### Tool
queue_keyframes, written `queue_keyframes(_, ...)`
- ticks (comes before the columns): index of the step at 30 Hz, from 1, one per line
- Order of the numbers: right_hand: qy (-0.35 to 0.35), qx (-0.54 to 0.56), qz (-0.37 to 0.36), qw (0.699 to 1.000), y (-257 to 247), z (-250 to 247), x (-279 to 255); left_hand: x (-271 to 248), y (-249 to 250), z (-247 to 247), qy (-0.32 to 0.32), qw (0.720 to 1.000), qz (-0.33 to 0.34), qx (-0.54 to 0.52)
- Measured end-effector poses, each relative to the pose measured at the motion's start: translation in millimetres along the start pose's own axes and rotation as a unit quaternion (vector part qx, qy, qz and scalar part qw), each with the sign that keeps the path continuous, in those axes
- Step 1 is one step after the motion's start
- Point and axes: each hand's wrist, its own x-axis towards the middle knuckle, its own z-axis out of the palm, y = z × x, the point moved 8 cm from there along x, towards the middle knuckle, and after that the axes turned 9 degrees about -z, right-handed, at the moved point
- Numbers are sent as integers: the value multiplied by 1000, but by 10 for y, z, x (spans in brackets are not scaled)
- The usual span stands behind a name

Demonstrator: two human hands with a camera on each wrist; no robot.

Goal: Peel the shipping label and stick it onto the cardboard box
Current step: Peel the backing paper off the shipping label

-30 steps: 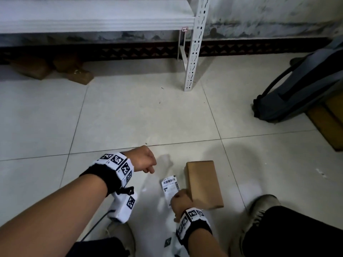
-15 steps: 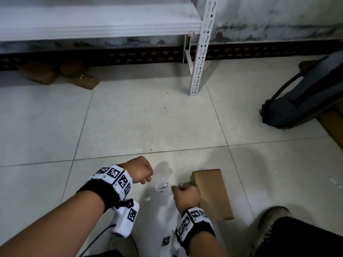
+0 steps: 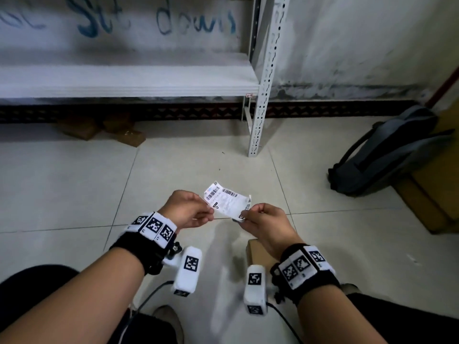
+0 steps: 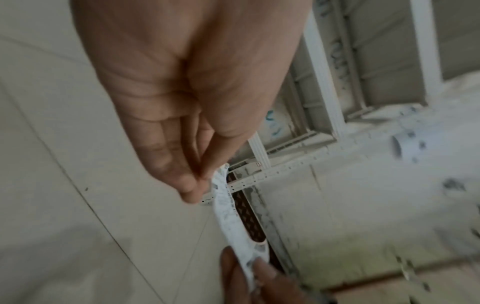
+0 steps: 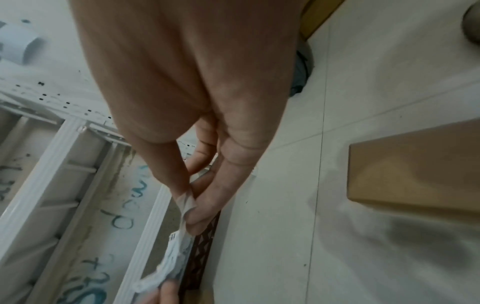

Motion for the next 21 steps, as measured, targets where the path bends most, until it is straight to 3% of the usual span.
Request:
queue_keyframes(7,26,-65,-8,997,35,-262,-300,-176,-136,220,-44,993,2,-109)
queue_keyframes(13,17,-9,21,1000,24,-306,-509,-325,-146,313,-58,985,37,-156)
queue_keyframes(16,42,-113,34,992,-5,-379,-587,-374,-168,347,-43,986,57,-151)
queue_keyframes(17,48,-206,21,977,-71,-418,-599,-390,-173,361,-38,987,67,-142)
queue_keyframes(19,55,-410,-26,910,-297,-449,-619,-426,-169,397,-25,989,95,-115)
queue_keyframes(21,55,-487,-85,868,-558,-376,-679,-491,-143,448,-12,989,134,-67)
